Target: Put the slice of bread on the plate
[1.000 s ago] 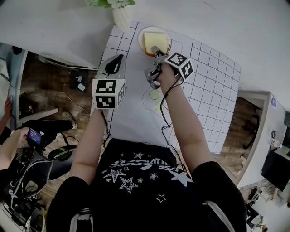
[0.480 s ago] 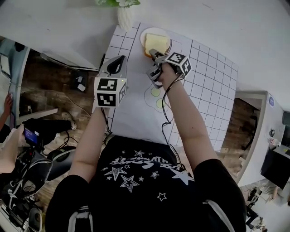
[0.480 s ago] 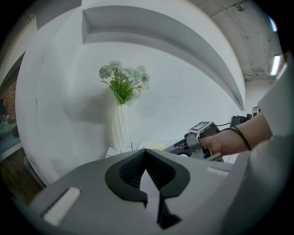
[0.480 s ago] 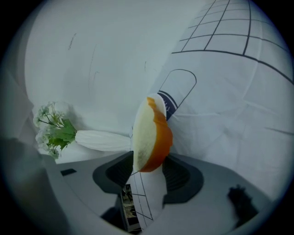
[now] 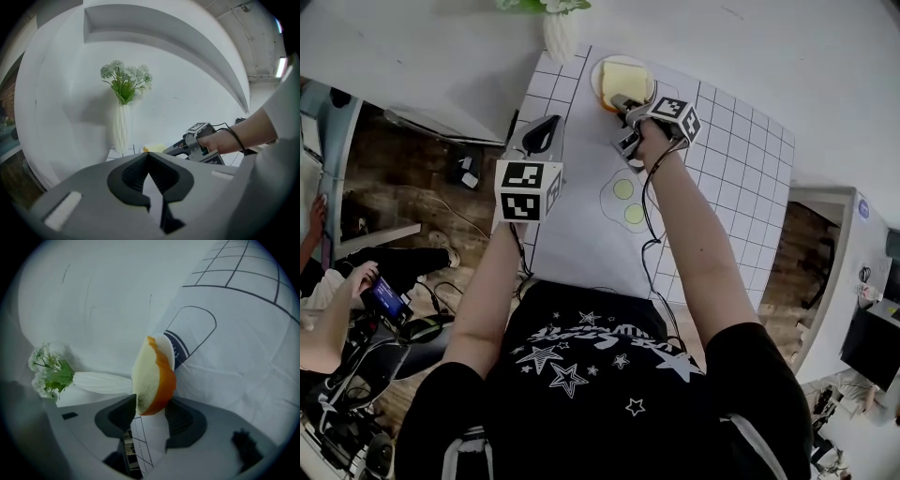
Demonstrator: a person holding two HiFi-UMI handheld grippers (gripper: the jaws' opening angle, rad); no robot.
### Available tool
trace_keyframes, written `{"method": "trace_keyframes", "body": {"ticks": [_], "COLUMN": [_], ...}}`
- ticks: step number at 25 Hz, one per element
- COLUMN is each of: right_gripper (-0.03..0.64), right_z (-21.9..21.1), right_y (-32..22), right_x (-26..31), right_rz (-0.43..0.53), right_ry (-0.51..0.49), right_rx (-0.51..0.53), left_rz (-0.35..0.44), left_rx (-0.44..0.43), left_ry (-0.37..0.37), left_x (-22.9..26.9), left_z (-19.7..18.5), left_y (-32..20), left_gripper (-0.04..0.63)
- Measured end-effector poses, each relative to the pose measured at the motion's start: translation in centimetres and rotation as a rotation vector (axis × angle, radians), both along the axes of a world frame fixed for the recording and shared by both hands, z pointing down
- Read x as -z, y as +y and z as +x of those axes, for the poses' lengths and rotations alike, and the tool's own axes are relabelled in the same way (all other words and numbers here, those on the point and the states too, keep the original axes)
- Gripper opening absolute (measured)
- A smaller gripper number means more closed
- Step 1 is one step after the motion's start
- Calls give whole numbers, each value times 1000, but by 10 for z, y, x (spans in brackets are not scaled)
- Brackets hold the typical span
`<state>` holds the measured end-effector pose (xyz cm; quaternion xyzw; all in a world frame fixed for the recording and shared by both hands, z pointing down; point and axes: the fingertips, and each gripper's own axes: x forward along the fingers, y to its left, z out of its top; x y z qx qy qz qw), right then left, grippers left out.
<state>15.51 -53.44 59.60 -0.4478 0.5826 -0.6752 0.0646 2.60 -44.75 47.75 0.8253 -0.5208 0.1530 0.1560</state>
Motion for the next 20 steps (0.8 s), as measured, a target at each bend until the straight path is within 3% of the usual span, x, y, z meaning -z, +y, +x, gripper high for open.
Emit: {"method": "trace_keyframes", "body": {"ticks": [8,20], "right_gripper": [190,199], "right_z": [2,17], "right_y": [0,40], "right_x": [10,9], "right_rz": [30,-5], "right_ry": [75,64], "right_rx": [51,-42], "left_rz": [4,25], "left_rx": [-8,-27], "left_ry": [13,51], "left_x": [-1,12], "left_z": [1,-5], "left_y": [-4,6], "left_gripper": [9,9]}}
